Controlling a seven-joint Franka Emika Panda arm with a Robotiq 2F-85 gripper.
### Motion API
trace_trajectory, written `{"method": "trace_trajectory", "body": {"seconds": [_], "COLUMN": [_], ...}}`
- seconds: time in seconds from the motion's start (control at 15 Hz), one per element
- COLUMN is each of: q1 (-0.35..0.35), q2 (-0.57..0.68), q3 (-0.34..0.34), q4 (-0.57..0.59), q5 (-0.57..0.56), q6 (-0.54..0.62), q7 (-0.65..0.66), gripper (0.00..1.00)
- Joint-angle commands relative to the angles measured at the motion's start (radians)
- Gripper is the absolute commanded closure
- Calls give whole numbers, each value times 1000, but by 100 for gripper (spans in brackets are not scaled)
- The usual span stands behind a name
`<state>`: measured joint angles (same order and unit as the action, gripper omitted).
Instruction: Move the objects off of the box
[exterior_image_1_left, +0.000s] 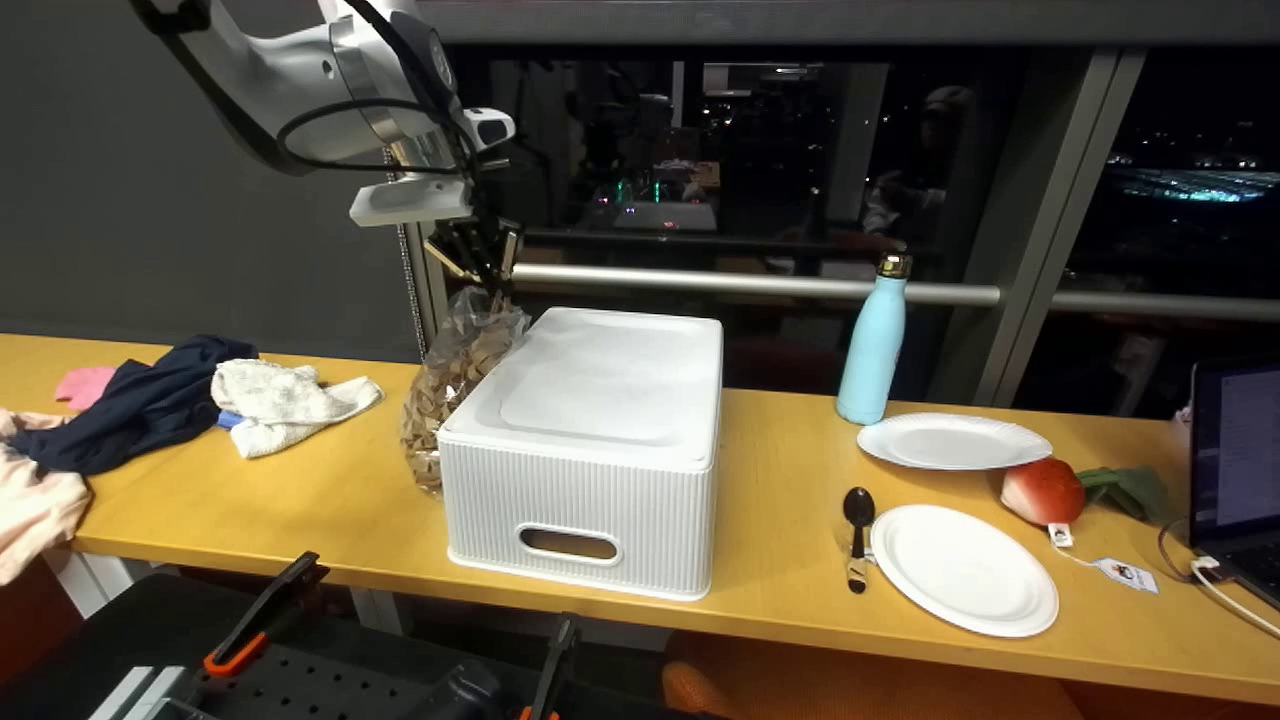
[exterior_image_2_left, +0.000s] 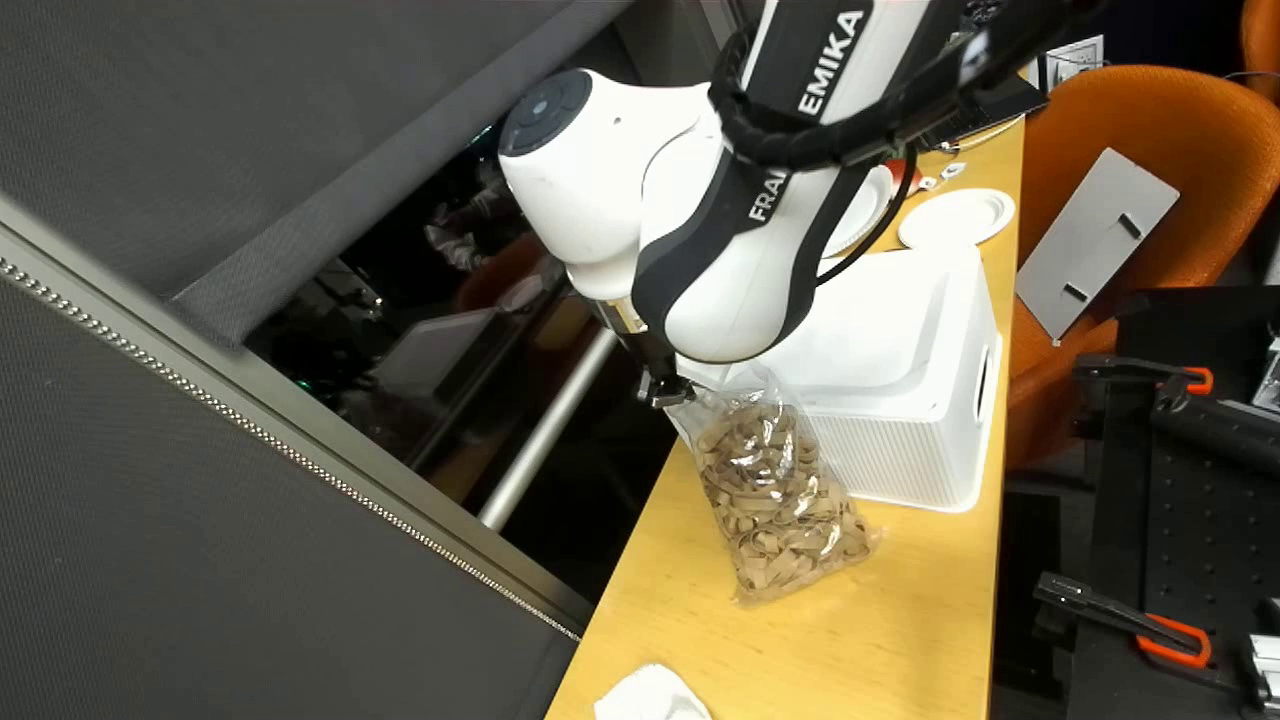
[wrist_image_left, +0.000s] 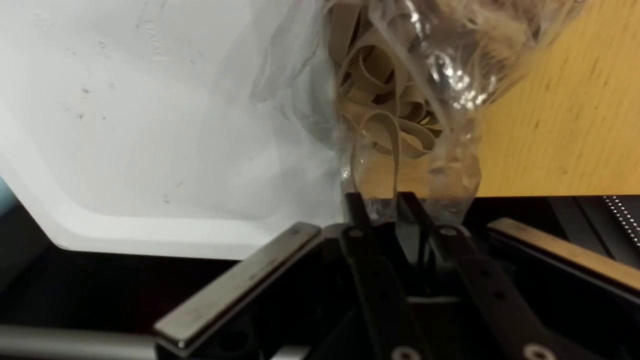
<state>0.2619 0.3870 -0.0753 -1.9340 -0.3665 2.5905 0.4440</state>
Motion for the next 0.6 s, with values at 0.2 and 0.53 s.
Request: {"method": "trace_trajectory", "body": {"seconds": [0.2,0.53], "q1": [9,3], "q2": [-35,-82], "q3": [-19,-27], "q4": [-14,-23], "q5": [-16,-18], "q6": [-17,-51], "q7": [39,46], "gripper": [25,0]}}
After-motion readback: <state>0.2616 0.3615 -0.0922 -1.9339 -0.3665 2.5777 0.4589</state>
